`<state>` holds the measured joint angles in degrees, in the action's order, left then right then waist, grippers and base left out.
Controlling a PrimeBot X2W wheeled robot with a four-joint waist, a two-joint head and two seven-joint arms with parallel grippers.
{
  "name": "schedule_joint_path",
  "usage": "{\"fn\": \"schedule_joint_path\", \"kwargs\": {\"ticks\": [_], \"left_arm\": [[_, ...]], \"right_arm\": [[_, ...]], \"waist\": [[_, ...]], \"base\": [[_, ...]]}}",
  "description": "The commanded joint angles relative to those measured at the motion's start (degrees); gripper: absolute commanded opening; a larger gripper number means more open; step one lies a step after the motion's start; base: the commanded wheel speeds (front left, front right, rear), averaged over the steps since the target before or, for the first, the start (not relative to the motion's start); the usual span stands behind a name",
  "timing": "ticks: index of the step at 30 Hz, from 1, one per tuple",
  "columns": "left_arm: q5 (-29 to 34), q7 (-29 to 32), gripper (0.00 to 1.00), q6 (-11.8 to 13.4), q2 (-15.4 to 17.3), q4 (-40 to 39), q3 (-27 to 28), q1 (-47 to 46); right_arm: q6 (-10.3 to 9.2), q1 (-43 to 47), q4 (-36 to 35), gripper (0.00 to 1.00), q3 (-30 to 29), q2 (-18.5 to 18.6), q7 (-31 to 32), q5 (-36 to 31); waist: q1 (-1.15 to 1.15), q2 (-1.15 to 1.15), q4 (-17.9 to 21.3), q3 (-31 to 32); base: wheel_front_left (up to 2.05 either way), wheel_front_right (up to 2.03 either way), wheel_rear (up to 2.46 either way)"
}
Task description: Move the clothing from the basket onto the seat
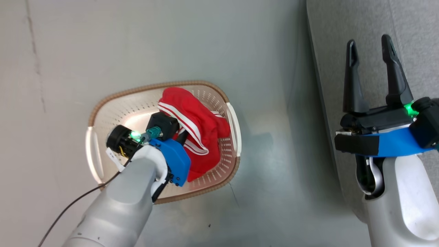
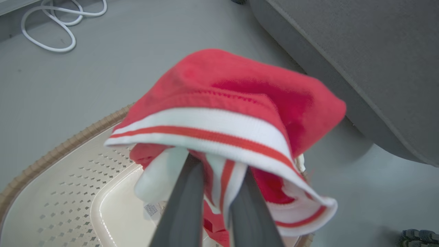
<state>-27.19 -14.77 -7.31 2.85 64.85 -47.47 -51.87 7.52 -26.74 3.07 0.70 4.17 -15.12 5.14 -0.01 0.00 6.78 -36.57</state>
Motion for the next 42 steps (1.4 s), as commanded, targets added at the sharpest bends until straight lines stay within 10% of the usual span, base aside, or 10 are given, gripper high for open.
{"fn": "schedule_joint_path", "kwargs": {"ticks": [1, 42], "left_arm": [[-0.7, -0.5, 0.00, -0.2, 0.1, -1.7, -0.2, 1.3], [8.1, -0.5, 0.00, 1.7, 0.6, -37.4, 7.8, 7.8]], "right_arm": [[-0.06, 1.1, 0.3, 1.00, -0.1, 0.4, 0.0, 0.3], [-0.06, 15.6, 5.5, 1.00, -1.4, -0.3, 0.0, -0.3]], "waist": [[0.01, 0.00, -1.4, 3.1], [0.01, 0.00, -5.6, 29.5]], "base": [[0.00, 0.00, 0.00], [0.00, 0.00, 0.00]]}}
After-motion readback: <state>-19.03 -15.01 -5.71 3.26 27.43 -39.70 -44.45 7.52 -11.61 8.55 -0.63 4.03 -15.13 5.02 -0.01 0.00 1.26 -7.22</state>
